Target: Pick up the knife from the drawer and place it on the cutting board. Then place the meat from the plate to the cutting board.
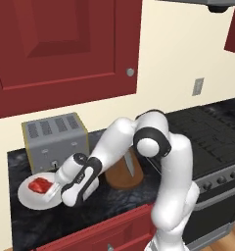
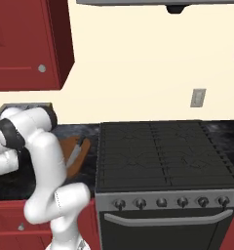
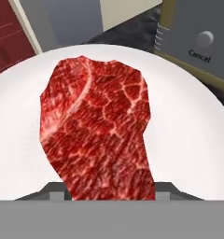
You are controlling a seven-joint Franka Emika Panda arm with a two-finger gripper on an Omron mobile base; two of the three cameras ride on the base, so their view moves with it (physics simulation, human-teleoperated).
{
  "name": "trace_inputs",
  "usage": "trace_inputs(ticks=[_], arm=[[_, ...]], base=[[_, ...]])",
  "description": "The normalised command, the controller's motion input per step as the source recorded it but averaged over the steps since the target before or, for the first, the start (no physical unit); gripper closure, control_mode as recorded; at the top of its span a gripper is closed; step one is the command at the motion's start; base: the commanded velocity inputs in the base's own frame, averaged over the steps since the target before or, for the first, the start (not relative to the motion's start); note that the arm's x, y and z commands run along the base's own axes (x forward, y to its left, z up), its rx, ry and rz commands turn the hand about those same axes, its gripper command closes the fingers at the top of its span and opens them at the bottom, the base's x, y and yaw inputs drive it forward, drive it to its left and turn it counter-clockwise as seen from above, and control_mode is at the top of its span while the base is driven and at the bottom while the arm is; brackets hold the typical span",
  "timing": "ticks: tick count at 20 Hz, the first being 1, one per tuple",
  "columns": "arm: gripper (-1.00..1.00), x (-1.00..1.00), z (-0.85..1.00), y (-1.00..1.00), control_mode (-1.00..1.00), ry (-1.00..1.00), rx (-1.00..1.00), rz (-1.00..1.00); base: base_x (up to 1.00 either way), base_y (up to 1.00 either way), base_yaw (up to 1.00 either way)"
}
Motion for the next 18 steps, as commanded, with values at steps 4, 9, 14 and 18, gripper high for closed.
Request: trace_inputs(ticks=[4, 9, 14, 18], arm=[[1.00, -0.03, 0.31, -0.05, -1.00, 0.00, 0.00, 0.00], [1.00, -0.17, 0.54, -0.22, -1.00, 0.00, 0.00, -0.03], [1.00, -0.19, 0.65, -0.40, -1.00, 0.00, 0.02, -0.08], [1.00, -0.10, 0.68, -0.51, -1.00, 0.01, 0.00, -0.15]], base=[[0.00, 0.00, 0.00], [0.00, 0.00, 0.00], [0.00, 0.00, 0.00], [0.00, 0.00, 0.00]])
